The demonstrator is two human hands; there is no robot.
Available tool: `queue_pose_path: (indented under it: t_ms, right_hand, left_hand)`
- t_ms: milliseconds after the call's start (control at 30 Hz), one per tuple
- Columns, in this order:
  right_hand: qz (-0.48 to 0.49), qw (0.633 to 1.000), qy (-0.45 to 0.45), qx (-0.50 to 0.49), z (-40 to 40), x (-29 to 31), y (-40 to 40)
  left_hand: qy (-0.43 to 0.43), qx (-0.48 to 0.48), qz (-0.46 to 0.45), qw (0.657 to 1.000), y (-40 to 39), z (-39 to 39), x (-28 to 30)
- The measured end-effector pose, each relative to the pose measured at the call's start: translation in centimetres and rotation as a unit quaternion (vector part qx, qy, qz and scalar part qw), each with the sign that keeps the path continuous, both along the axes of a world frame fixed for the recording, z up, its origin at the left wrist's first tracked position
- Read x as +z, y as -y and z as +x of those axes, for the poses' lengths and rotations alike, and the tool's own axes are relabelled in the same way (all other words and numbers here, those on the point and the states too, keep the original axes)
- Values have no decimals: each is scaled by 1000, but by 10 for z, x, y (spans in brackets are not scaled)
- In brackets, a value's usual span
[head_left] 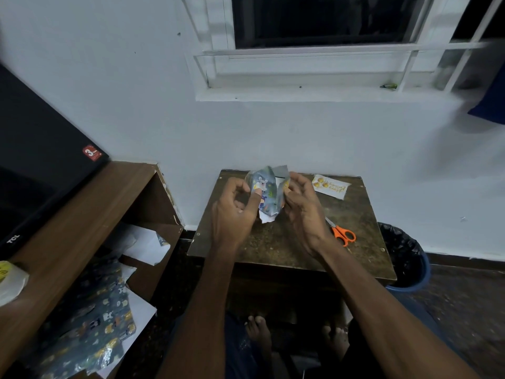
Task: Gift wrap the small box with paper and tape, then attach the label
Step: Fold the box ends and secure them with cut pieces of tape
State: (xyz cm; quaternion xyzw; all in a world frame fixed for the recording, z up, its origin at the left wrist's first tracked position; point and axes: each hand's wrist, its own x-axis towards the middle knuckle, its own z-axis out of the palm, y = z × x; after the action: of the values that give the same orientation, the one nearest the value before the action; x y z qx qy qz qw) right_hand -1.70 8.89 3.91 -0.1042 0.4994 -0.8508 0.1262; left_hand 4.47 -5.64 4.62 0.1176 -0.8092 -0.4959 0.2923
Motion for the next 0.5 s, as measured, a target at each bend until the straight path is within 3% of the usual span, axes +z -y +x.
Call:
queue_pose_path:
  t_ms: [100,267,500]
  right_hand:
    - [14,1000,-1,-2,1,-1,-2]
    - [41,999,8,7,2,0,-1]
    - [68,997,-26,19,9,6,-7]
  left_hand:
    - [-18,4,-101,995,5,3,3]
    - [-93,-49,-82,991,5,2,3]
    - [-80,-101,-159,979,6,1,-3]
